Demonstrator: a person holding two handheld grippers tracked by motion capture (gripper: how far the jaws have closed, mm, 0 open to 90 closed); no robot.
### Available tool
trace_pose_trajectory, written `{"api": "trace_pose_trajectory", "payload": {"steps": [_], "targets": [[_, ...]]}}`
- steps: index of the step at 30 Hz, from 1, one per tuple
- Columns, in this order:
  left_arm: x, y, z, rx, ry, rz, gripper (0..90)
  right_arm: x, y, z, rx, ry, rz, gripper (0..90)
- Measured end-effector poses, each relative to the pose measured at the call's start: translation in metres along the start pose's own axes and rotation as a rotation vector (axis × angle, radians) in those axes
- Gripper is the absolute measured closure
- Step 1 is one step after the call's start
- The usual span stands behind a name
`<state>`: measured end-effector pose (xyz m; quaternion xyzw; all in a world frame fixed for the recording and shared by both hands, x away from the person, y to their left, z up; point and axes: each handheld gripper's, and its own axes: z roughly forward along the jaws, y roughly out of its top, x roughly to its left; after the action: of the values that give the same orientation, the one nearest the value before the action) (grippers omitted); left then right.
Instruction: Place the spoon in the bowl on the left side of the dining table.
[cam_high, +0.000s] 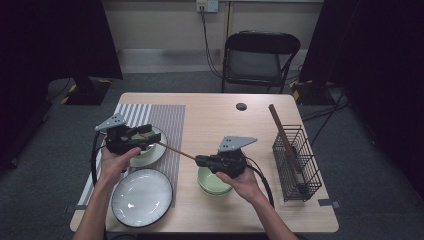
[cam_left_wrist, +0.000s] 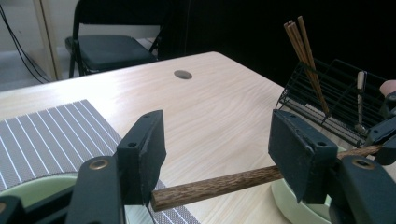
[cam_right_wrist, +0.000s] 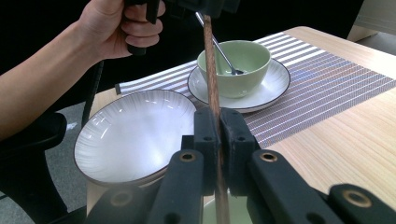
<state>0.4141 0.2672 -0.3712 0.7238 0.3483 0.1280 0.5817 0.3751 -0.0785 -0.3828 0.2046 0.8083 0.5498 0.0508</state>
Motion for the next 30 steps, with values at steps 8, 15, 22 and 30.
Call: {"api": "trace_pose_trajectory", "payload": {"steps": [8, 15, 22, 30], "targets": [[-0.0007, 0.0036, -0.0070, -0.041, 0.014, 0.013, 36.1, -0.0010, 0.0004, -0.0030, 0.004, -0.011, 0.001, 86.6], [0.0047, -0.0003, -0.0048, -0.017, 0.019, 0.009, 36.1, -0.0057, 0.0004, -0.0073, -0.015, -0.025, 0.013, 86.5], [0.0045, -0.0011, -0.0038, -0.023, 0.016, 0.000, 35.8, -0.0046, 0.0009, -0.0081, -0.011, -0.032, 0.009, 86.5], [0.0055, -0.0025, -0.0027, -0.022, 0.017, -0.005, 37.2, -0.0029, 0.0003, -0.0051, 0.001, -0.025, 0.006, 86.5]]}}
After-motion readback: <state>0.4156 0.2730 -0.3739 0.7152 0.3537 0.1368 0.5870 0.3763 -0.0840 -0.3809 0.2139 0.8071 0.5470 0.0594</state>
